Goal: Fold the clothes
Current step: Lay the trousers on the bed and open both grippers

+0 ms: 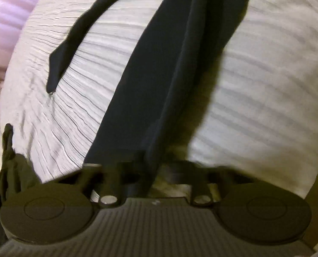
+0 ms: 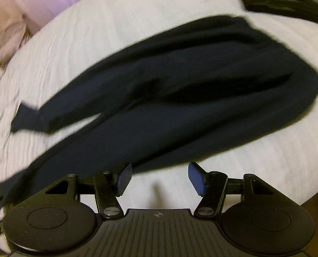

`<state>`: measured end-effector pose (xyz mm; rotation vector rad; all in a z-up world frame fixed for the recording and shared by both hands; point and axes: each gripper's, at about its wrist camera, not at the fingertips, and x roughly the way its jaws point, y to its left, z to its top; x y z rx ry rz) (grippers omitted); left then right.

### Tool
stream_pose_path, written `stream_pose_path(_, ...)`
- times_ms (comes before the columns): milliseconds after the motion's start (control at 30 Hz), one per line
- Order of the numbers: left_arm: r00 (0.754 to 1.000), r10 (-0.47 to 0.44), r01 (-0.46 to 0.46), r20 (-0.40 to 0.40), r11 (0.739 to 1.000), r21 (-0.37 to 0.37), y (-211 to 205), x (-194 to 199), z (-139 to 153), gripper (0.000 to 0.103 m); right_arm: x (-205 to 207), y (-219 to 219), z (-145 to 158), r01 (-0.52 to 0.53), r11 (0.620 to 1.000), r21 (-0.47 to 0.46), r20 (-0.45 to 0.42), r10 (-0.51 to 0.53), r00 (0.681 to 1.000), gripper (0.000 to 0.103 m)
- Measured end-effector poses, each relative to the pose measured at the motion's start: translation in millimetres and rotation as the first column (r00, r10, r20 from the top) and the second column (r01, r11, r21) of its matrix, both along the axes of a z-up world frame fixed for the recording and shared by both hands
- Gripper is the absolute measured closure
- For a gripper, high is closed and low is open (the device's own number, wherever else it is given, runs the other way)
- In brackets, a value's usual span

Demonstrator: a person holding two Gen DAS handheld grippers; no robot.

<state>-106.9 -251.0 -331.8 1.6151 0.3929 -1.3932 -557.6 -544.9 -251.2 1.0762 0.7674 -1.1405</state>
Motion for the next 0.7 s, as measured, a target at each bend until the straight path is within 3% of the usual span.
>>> stream_pose_path(67, 0.996, 0.030, -0.030, -0.089, 1.000, 0.007, 4, 9, 21, 0.099, 25, 11, -5, -0.027, 0.999, 0.027, 0.001, 0.027, 1.000, 0.041)
stream_pose_path(133, 0.973, 0.096, -0.085, -0.209, 0.995, 0.058, 13, 16, 54, 0.099, 41, 17, -7, -0.051, 0.998, 0.032, -0.002, 0.051, 0.999, 0.041)
stream_pose_path(200, 0.919, 0.171, -0.123, -0.356, 0.980, 0.153, 21, 20, 96, 0.099, 49, 21, -7, -0.052, 0.998, 0.038, -0.003, 0.052, 0.999, 0.041)
stream_pose_path(267, 0.847, 0.232, -0.118, -0.479, 0.960, 0.255, 24, 27, 136, 0.099, 53, 22, -4, -0.043, 0.998, 0.039, 0.007, 0.042, 0.999, 0.041)
stream_pose_path(333, 0.825, 0.222, -0.075, -0.520, 0.955, 0.288, 17, 32, 163, 0.099, 55, 20, 0, -0.033, 0.999, 0.026, 0.011, 0.033, 0.999, 0.041)
stream_pose_path(400, 0.826, 0.233, -0.093, -0.512, 0.954, 0.284, 0, 43, 167, 0.091, 55, 17, 7, -0.015, 1.000, 0.010, 0.013, 0.015, 1.000, 0.041)
stream_pose_path(467, 0.844, 0.291, -0.193, -0.450, 0.948, 0.252, -23, 63, 143, 0.079, 52, 15, 13, 0.025, 1.000, -0.010, 0.019, -0.025, 1.000, 0.041)
stream_pose_path(567, 0.889, 0.346, -0.310, -0.299, 0.937, 0.163, -39, 80, 107, 0.078, 44, 14, 13, 0.063, 0.998, -0.027, 0.009, -0.063, 0.998, 0.041)
stream_pose_path(633, 0.920, 0.316, -0.298, -0.233, 0.948, 0.111, -37, 77, 94, 0.079, 35, 19, 12, 0.078, 0.997, -0.022, -0.011, -0.079, 0.997, 0.041)
stream_pose_path(700, 0.952, 0.233, -0.224, -0.198, 0.972, 0.066, -21, 60, 88, 0.078, 24, 28, 12, 0.102, 0.995, -0.011, -0.035, -0.103, 0.994, 0.041)
